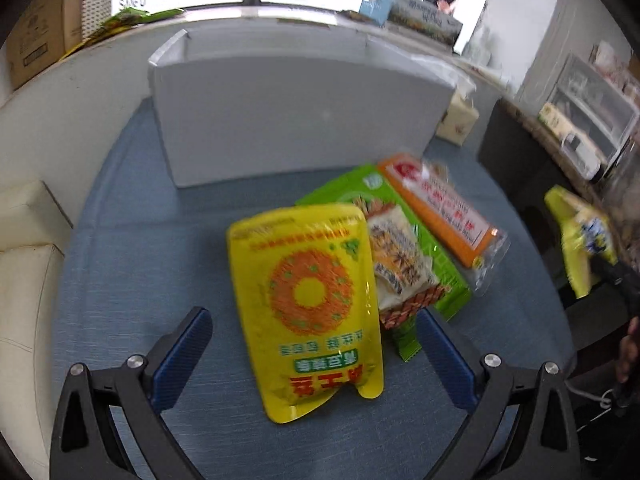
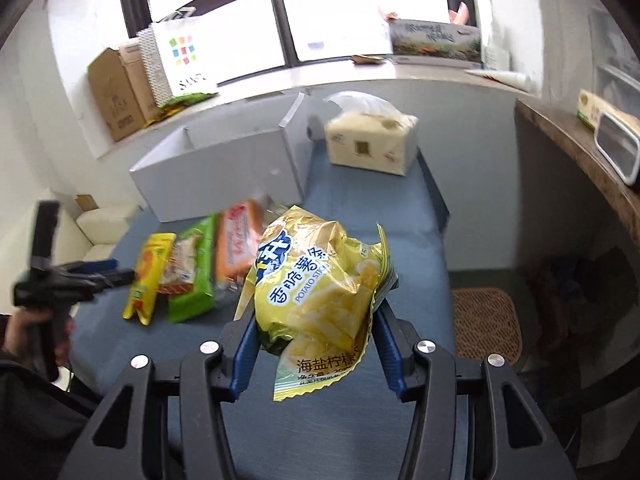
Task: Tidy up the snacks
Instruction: 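Grasp the yellow potato-chip bag with the right tool while the left tool grasps the yellow seed bag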
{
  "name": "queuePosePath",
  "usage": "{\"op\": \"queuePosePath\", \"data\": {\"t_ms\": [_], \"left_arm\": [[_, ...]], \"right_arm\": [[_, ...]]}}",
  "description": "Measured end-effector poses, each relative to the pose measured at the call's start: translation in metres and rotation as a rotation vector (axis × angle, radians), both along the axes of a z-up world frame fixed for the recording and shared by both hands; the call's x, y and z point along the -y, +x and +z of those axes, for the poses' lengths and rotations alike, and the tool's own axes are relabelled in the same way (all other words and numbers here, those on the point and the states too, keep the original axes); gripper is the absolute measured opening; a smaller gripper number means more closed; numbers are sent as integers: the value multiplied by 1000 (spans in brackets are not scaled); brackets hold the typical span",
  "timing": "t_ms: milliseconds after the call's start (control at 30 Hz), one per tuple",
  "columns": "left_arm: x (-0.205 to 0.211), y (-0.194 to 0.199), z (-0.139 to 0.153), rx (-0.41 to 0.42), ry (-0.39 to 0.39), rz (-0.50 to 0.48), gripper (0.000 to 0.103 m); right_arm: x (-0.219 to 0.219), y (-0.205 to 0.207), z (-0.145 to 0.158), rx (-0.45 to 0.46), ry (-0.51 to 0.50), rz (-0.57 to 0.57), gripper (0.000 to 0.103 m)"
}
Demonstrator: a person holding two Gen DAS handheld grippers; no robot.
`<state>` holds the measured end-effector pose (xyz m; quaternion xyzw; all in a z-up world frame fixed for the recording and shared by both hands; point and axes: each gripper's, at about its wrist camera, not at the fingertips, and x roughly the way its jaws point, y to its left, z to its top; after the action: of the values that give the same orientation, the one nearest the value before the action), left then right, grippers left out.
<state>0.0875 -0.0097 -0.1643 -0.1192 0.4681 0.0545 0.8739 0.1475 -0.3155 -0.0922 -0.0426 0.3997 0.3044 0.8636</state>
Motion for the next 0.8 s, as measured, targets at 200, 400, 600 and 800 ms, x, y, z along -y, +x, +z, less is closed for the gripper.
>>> {"op": "queuePosePath", "data": {"t_ms": [200,400,600,800], "left_arm": [[3,5,-23,-63,-8,-8,76],[-13,-18,-9,15,-49,-12,36],[-33,-47,29,150,-119,-36,35],[-59,-46,80,274,-123,-35,35]], "right_arm": [[-18,-1,0,-12,7,52,56],[-31,-7,0,-14,26,86,56],[-51,-8,4,-18,78,135,56],[-89,12,25,6,151,172,56]]}}
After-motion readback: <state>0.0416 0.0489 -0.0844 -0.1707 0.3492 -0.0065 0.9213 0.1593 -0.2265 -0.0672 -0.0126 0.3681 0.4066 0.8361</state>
